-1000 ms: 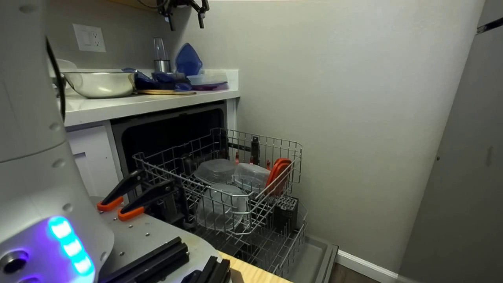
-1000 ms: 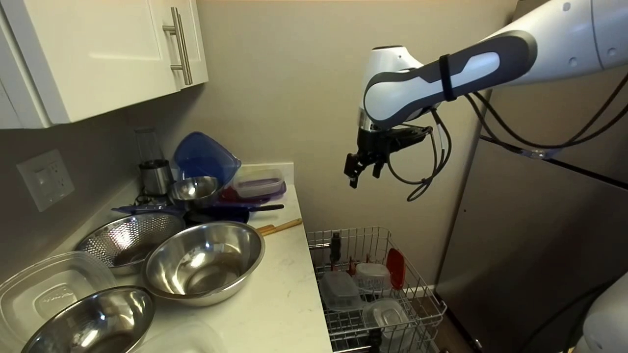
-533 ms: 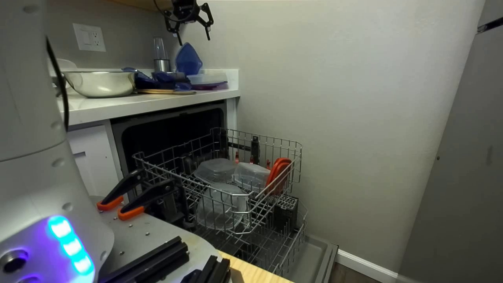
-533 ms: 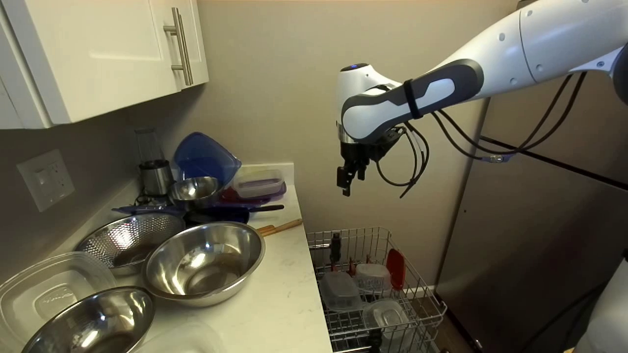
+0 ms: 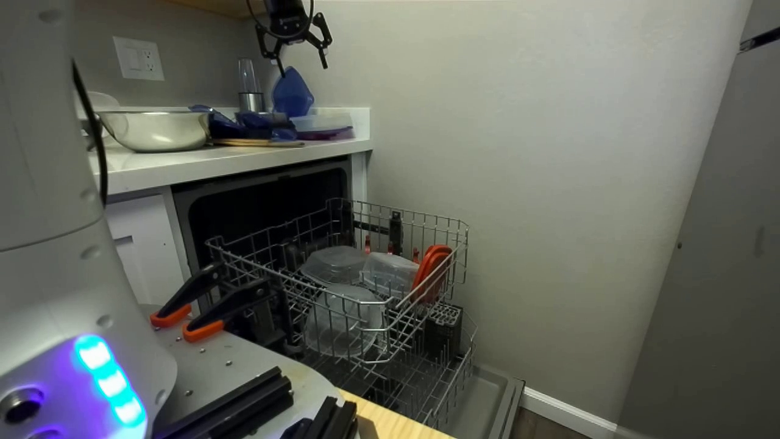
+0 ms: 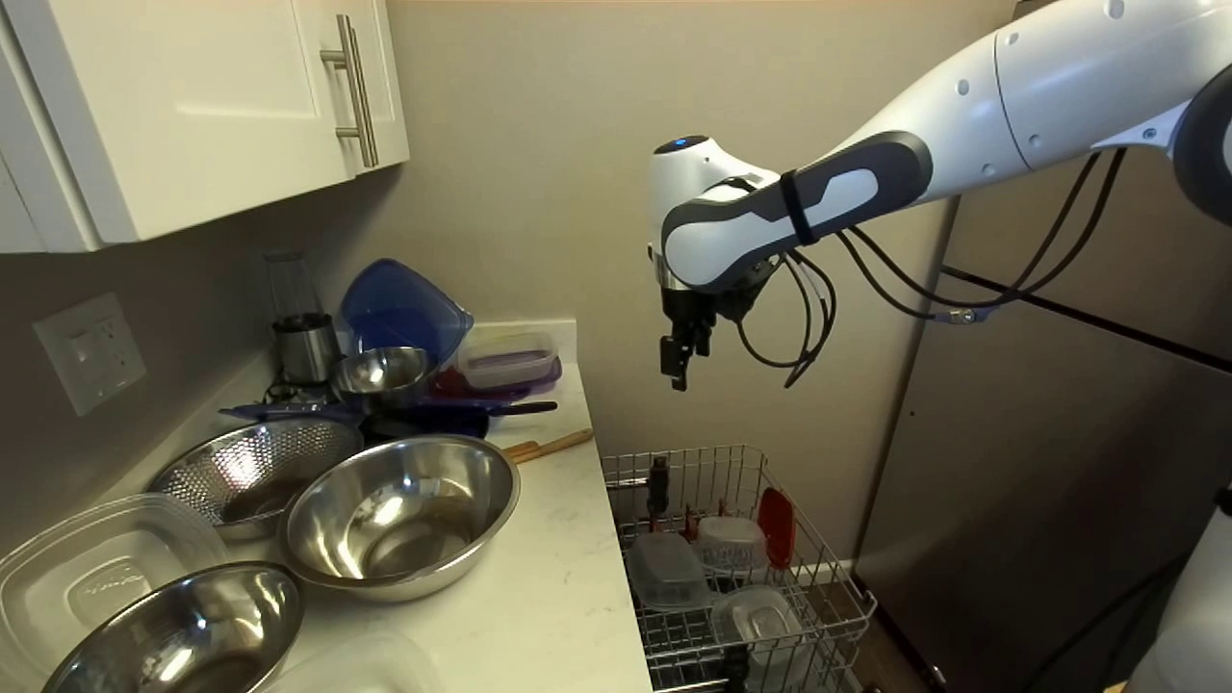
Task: Put the wooden spatula in the dishwasher
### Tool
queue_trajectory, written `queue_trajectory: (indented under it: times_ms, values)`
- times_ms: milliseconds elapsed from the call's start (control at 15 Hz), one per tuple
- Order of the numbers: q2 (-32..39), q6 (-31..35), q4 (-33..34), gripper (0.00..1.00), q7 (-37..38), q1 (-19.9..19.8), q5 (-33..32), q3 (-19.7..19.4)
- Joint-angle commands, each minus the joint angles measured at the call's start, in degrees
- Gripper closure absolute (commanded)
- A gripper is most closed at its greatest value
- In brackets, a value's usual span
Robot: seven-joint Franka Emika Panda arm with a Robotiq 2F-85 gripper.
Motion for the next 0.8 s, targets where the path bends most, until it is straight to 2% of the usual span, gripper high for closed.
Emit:
queue_trajectory:
  times_ms: [0, 267, 733]
  values:
    - [0.1, -0.2, 0.2, 0.00, 0.0, 0.3, 0.0, -0.2]
    - [0.9, 1.2, 1.2, 0.00, -1.9, 0.5, -0.5, 0.1]
    - [14.3, 0.5, 14.5, 0.00, -15.5, 4.2, -4.7, 2.1]
